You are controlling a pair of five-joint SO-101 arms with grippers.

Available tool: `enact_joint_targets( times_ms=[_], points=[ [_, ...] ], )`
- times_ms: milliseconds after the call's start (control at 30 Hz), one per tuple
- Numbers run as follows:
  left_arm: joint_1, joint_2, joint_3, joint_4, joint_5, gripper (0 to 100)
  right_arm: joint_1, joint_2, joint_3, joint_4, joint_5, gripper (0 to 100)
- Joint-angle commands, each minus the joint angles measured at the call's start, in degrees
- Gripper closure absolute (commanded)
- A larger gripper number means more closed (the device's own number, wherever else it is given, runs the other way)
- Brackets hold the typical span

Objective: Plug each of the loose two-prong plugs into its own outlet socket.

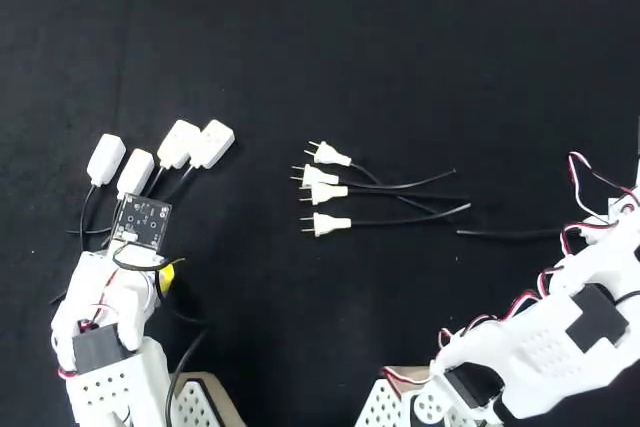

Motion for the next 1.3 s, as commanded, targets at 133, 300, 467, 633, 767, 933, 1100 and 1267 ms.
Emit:
enact_joint_targets(
  times_ms=[133, 300, 467, 633, 767, 933, 1100, 1267],
  points=[
    [0.48, -0.26, 1.01, -0.09, -0.53, 70, -1.85, 0.92, 1.80, -0.26, 0.18, 98.6],
    [0.57, -0.26, 1.01, -0.09, -0.53, 70, -2.81, 1.01, 1.80, -0.09, 0.09, 98.6],
    [0.57, -0.26, 1.01, -0.09, -0.53, 70, -3.08, 0.75, 1.80, -0.09, -0.88, 98.6],
    [0.57, -0.26, 1.01, -0.09, -0.53, 70, -3.52, 1.19, 1.80, 0.00, -0.79, 98.6],
    [0.57, -0.26, 1.01, -0.09, -0.53, 70, -3.08, 1.19, 3.30, -0.44, -0.62, 98.6],
    [0.57, -0.26, 1.01, -0.09, -0.53, 70, -0.88, 1.27, 5.32, -5.36, -0.53, 98.6],
    [0.57, -0.26, 1.01, 0.00, -0.53, 70, 1.32, 1.27, 6.99, -7.56, -1.05, 98.6],
    [0.57, -0.26, 1.01, 0.00, -0.53, 70, 2.81, 2.59, 6.81, -7.30, -3.08, 98.6]
  ],
)
